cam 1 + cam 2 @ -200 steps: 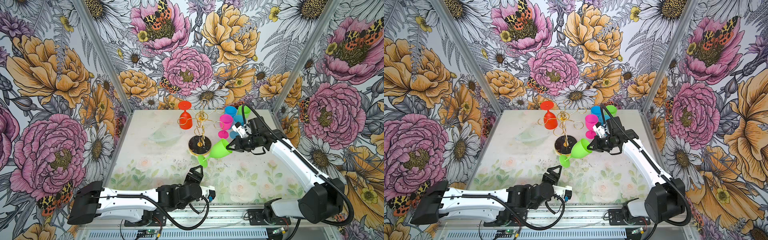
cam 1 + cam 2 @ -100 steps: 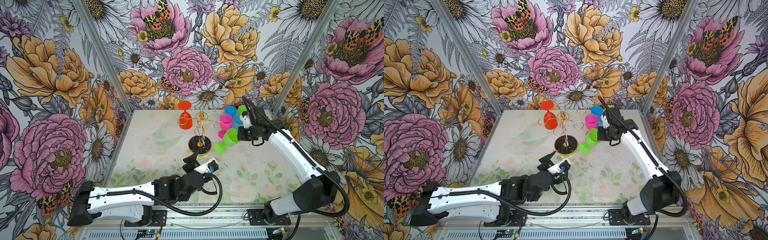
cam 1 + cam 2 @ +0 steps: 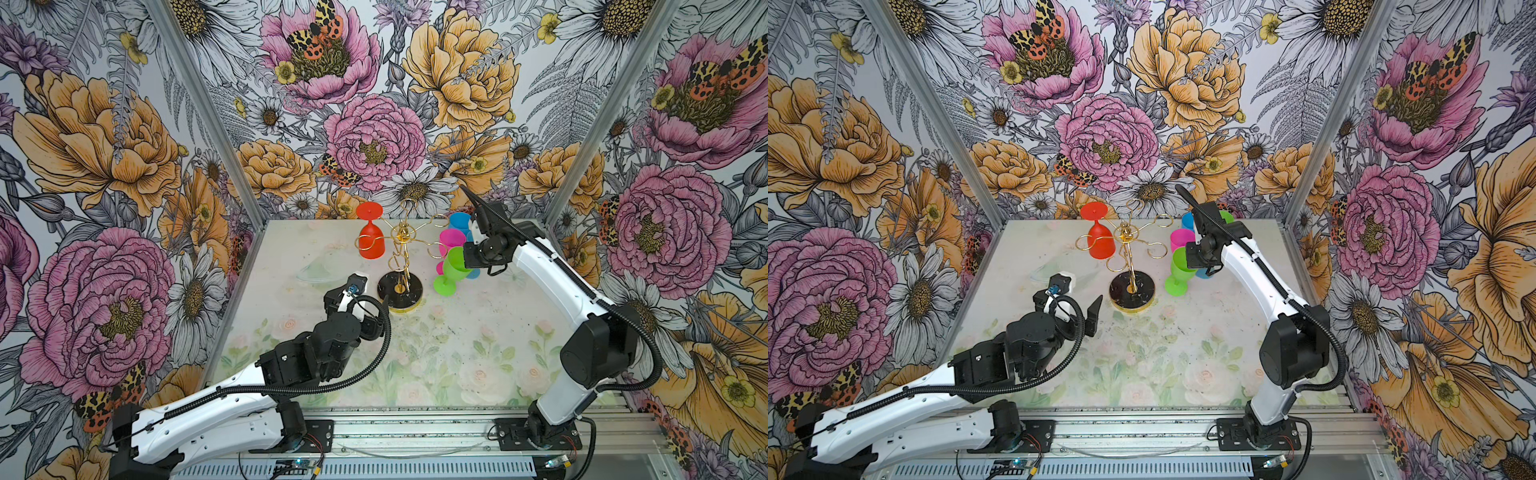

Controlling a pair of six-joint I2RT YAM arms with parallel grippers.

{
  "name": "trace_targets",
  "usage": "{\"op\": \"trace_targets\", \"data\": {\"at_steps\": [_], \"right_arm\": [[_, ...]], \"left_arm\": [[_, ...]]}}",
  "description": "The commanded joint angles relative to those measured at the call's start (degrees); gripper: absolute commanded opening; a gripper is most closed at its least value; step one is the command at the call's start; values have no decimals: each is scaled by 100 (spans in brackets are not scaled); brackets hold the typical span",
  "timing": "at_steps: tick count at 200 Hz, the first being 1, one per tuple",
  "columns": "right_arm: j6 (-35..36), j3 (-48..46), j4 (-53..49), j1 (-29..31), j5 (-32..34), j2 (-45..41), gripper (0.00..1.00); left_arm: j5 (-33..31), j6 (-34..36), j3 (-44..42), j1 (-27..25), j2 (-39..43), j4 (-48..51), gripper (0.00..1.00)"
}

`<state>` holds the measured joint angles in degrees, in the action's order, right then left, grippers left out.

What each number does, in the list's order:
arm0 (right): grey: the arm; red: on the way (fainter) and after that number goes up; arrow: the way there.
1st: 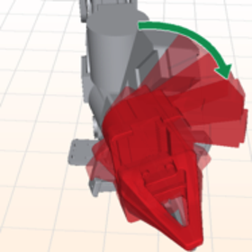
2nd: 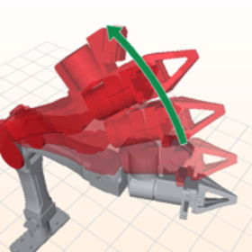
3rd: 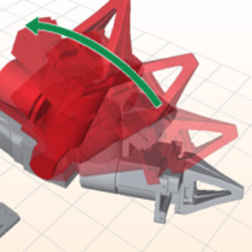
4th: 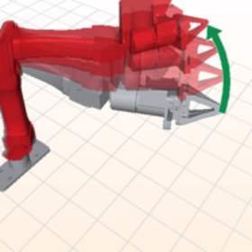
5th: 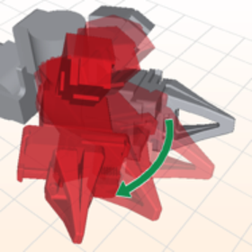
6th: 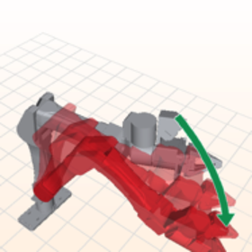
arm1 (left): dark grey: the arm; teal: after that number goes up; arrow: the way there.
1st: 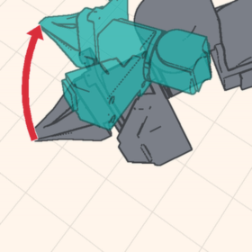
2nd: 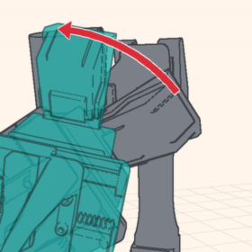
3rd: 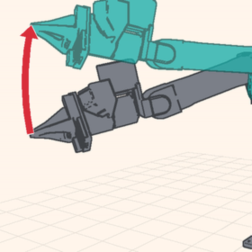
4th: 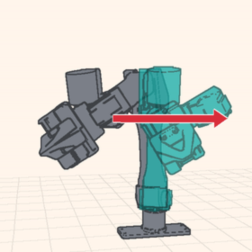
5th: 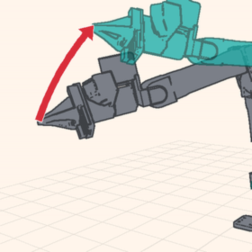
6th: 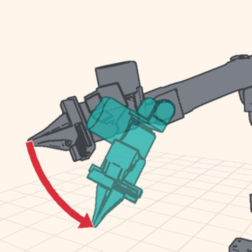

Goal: Take the wine glass off the wine glass rack
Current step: 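Open the left gripper and set the green glass upright beside the cyan glass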

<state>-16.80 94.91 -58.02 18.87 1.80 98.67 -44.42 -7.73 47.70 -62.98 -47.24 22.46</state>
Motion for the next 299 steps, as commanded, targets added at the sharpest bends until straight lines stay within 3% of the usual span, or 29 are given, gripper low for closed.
{"op": "trace_targets", "data": {"at_steps": [1,85,175,224,299], "right_arm": [[65,305,19,75,215,216,0],[80,489,9,155,354,735,0],[118,572,18,158,290,971,1],[110,649,19,153,216,1029,12],[155,809,19,147,-23,815,31]], "left_arm": [[441,-359,115,267,-58,527,95],[663,-511,379,470,-378,788,96],[741,-712,184,618,146,795,96],[963,-893,166,845,252,923,96],[1862,-1269,464,1651,-68,1249,96]]}}
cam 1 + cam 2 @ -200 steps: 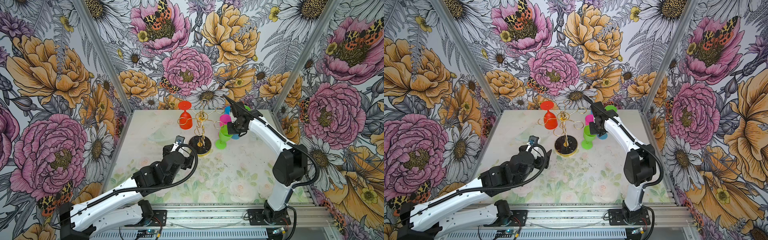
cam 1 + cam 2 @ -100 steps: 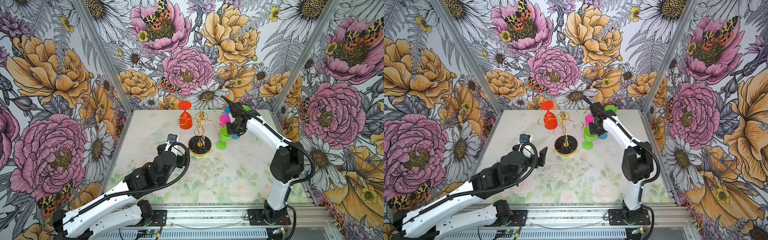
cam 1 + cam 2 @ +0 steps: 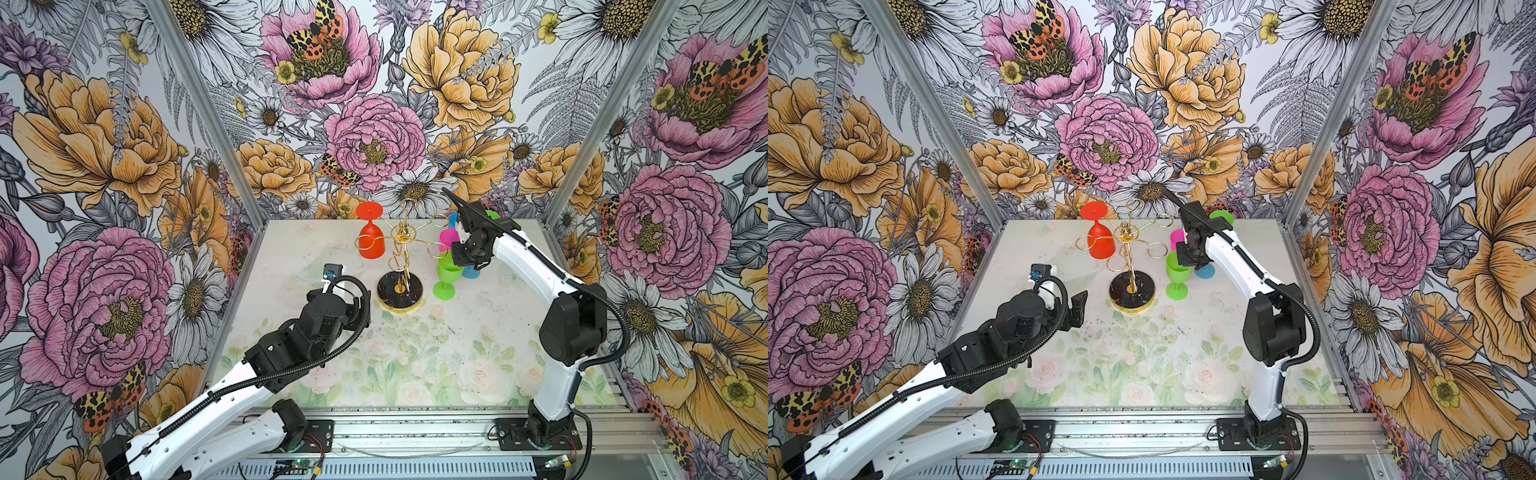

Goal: Take the wine glass off the wine glass rack
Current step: 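Open the left gripper and set the green glass upright beside the cyan glass, then open the right gripper and withdraw both grippers from the glasses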

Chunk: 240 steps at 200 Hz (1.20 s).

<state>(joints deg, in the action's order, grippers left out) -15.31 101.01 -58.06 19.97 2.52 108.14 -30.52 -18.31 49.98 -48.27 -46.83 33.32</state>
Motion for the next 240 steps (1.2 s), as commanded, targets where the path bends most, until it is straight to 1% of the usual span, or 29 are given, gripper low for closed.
{"op": "trace_targets", "data": {"at_steps": [1,25,48,62,83,87,92,126,145,166,194,219,240], "right_arm": [[4,208,23,40,-95,-137,32],[-11,214,23,-22,-104,-385,40],[-46,125,23,-141,-161,-698,49],[-38,24,32,-216,-289,-919,53],[-77,-219,51,-323,-525,-1284,62],[-82,-282,73,-338,-618,-1359,63],[-101,-365,101,-364,-729,-1460,65],[-154,-1245,692,-471,-1589,-2236,76],[-148,-1761,1113,-477,-2018,-2655,77],[-129,-2148,1351,-481,-2303,-2955,78],[-100,-2505,1524,-483,-2508,-3242,77],[-60,-2708,1665,-479,-2672,-3499,77],[-44,-2838,1786,-482,-2792,-3712,77]], "left_arm": [[479,-214,243,188,-117,173,96],[681,-279,426,363,-245,243,96],[876,-353,586,561,-265,253,99],[1260,-397,681,799,-257,252,99],[1778,-541,797,1223,-246,246,99],[1811,-563,822,1309,-248,245,99],[2092,-589,856,1426,-261,245,99],[3074,-801,1209,2263,-543,228,98],[3405,-872,1485,2555,-831,215,95],[3725,-917,1751,2762,-1107,57,94],[4452,-1323,1957,3212,-1430,-445,89],[5052,-1715,2126,3676,-1826,-776,81],[5558,-1918,2236,3959,-2202,-1075,79]]}}
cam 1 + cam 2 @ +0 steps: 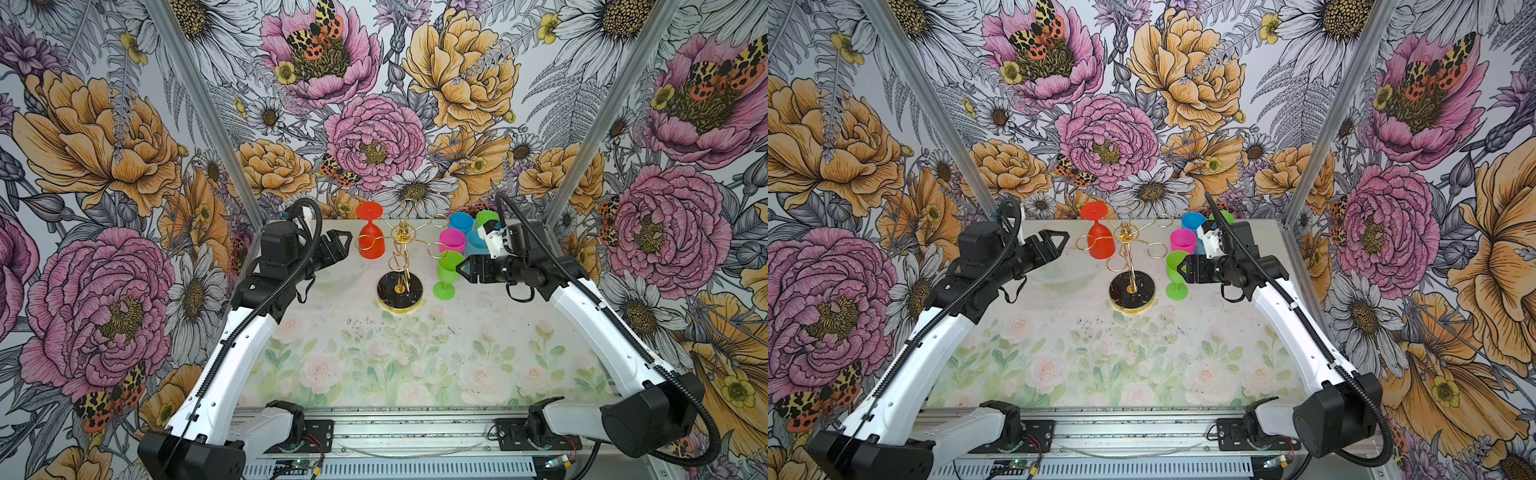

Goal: Take the wine glass off the wine glass rack
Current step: 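Open the right gripper and withdraw both grippers from the glasses, then move the left gripper to the red glass hanging on the rack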

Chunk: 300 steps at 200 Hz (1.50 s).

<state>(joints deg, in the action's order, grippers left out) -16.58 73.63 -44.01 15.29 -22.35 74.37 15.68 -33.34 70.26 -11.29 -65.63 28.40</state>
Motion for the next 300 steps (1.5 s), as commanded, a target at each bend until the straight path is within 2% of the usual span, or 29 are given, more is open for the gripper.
{"op": "trace_targets", "data": {"at_steps": [1,31,89,211,300], "right_arm": [[84,-106,378,-16,-314,-344,77],[218,-311,486,-13,-598,-560,77],[192,-549,572,18,-819,-755,76],[-10,-803,801,69,-850,-875,75],[-125,-962,919,65,-825,-1025,75]], "left_arm": [[959,-430,212,268,-338,-604,79],[1645,-902,296,471,-828,-1317,69],[2037,-1104,765,479,-1583,-1733,60],[2147,-1314,1343,485,-2509,-1706,45],[2287,-1377,1541,436,-2758,-1678,36]]}}
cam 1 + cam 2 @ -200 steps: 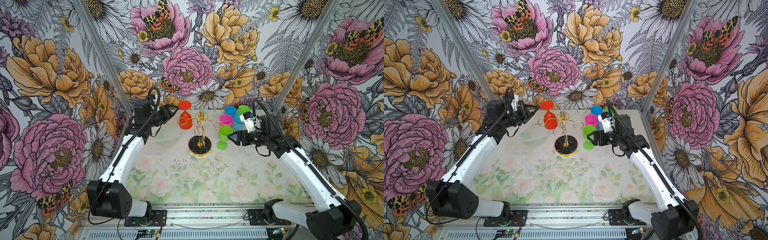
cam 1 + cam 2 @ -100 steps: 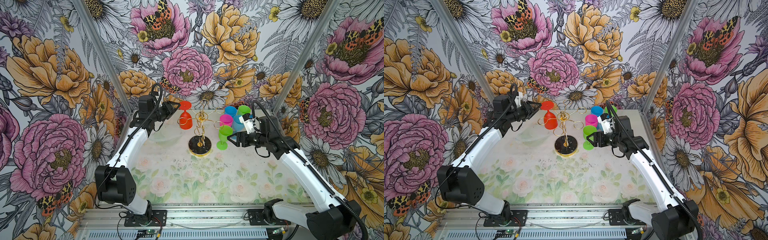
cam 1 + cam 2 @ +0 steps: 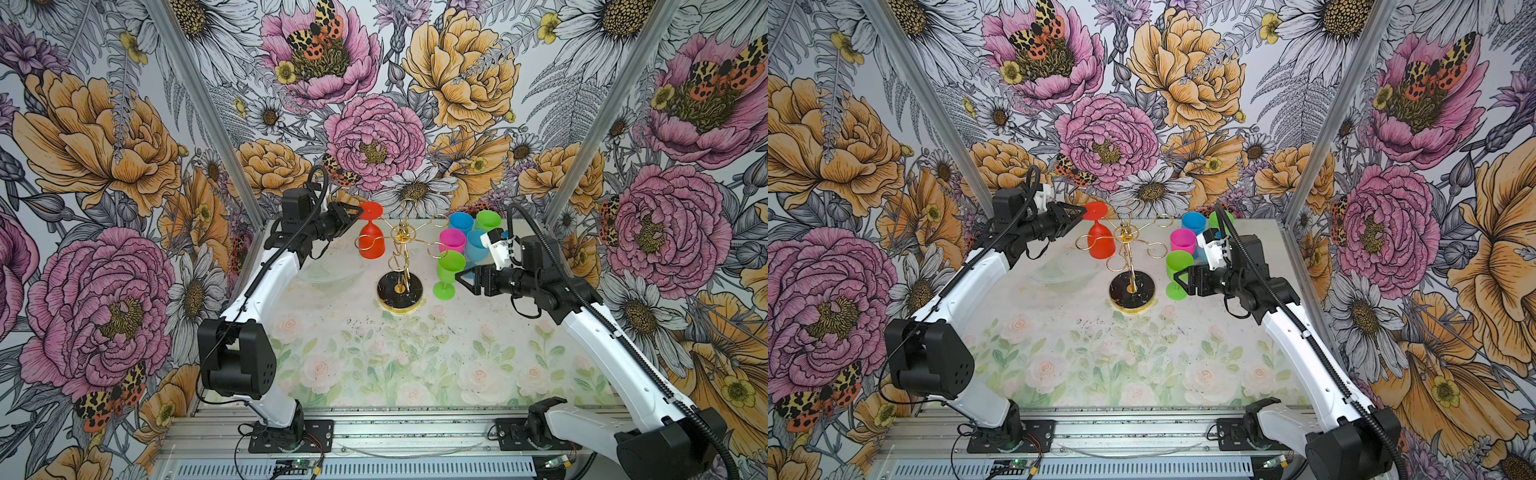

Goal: Take the wine glass off the wine glass rack
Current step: 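Move the left gripper to the red glass hanging on the rack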

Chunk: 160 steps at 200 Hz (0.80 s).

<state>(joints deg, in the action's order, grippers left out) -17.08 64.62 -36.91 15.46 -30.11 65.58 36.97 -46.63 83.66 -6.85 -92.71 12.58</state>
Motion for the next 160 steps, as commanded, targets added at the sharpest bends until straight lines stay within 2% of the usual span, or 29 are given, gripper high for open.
{"op": "trace_targets", "data": {"at_steps": [1,104,160], "right_arm": [[-71,-67,210,46,-48,-149,75],[-146,-134,319,45,-36,-176,75],[-164,-178,368,48,-15,-204,75]], "left_arm": [[158,-48,198,-4,-52,-97,36],[292,-92,410,-26,-313,-16,31],[332,-136,464,-27,-356,-10,21]]}}
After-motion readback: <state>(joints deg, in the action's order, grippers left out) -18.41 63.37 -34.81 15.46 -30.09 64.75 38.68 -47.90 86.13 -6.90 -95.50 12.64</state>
